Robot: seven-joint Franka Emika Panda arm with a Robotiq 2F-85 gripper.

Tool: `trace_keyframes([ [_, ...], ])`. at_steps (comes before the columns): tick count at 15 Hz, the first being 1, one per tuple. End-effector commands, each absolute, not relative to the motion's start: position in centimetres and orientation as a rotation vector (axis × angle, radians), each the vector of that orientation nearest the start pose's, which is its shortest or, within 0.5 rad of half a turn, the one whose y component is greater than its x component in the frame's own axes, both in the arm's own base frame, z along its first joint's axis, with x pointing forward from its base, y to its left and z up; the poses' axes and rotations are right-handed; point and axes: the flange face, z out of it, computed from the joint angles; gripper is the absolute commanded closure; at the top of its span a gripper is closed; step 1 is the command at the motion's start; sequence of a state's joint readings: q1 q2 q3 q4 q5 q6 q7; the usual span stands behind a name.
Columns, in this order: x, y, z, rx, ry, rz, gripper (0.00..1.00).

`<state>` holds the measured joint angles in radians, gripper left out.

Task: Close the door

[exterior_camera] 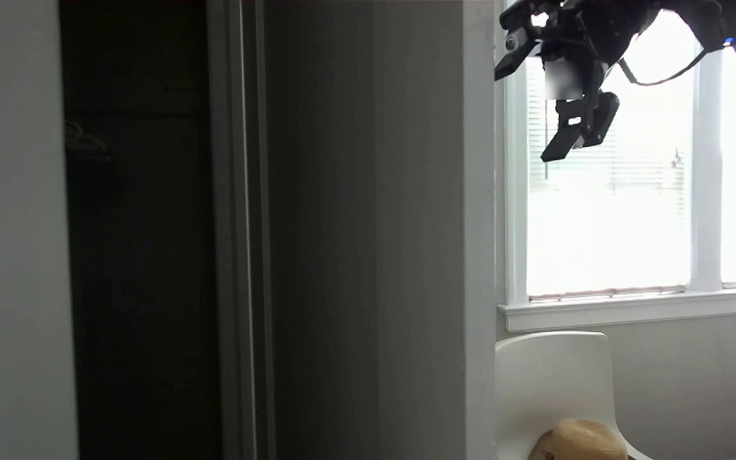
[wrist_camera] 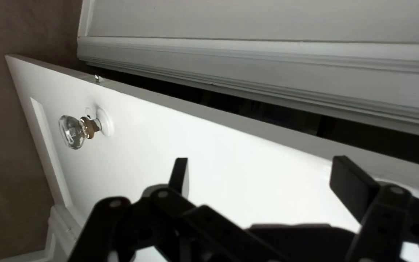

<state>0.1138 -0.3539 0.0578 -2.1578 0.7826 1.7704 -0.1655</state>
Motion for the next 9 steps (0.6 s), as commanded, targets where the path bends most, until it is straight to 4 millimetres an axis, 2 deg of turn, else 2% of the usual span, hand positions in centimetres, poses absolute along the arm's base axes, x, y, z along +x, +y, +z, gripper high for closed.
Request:
trace_keyframes([
  [1,43.4,15.8,55.8,-2.362,-0.197,0.032,0.0],
  [4,43.0,14.7,55.7,-2.391,-0.166,0.027,0.0],
  [9,41.6,12.2,56.5,-2.348,-0.26,0.044,0.0],
])
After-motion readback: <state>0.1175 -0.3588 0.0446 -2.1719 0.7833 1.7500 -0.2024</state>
